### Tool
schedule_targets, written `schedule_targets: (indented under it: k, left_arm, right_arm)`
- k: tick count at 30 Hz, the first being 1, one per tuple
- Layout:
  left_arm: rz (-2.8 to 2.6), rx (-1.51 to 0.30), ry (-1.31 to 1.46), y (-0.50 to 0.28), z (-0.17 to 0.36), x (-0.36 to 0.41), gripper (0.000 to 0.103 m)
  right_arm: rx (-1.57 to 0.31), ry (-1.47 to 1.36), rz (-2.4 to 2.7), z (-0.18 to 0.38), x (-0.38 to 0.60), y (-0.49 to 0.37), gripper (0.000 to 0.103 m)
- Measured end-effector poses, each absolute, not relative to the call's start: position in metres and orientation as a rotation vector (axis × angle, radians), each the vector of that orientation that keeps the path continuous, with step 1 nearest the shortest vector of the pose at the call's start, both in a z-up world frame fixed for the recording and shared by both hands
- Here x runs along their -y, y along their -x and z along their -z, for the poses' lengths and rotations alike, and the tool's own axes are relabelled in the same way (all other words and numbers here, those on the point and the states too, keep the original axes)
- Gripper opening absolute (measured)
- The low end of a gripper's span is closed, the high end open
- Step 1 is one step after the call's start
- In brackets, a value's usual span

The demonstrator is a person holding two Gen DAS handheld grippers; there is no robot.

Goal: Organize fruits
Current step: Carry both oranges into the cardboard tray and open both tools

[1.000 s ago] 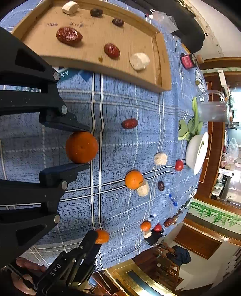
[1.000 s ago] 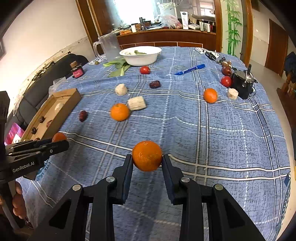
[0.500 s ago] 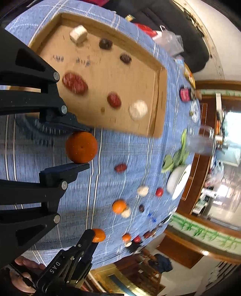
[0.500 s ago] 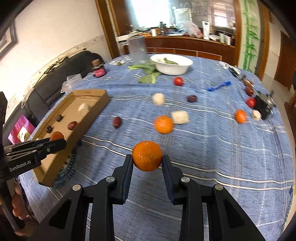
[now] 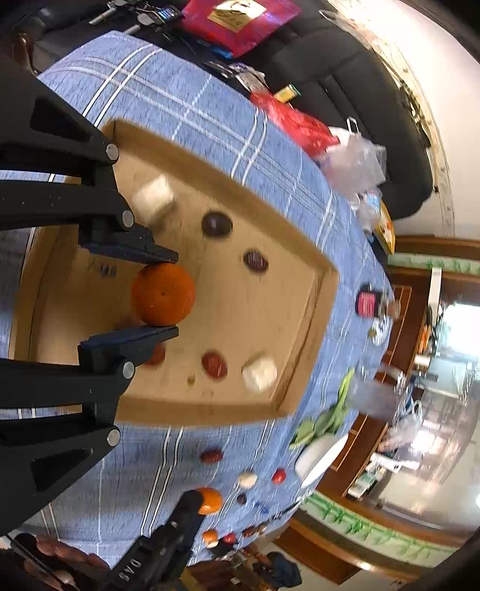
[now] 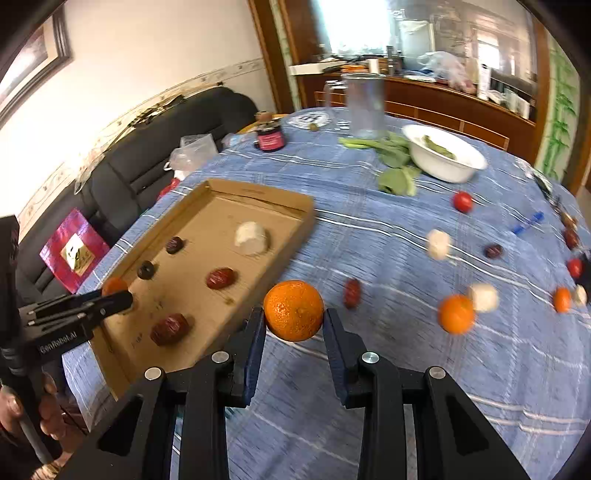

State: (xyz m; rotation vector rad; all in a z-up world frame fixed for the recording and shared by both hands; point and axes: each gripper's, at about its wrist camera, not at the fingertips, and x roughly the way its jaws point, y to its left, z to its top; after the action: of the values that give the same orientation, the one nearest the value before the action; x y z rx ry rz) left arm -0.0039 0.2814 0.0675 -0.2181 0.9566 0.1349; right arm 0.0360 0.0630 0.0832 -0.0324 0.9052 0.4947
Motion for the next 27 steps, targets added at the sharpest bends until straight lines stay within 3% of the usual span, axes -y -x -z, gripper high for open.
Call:
schedule_targets:
  k: [27]
  left_arm:
    - [-0.203, -1.029, 0.148, -0.039, -0.027, -0.315, 0.031]
  right_arm:
    - [-1.032, 0.173, -0.653, -0.026, -0.208, -0.121, 0.035]
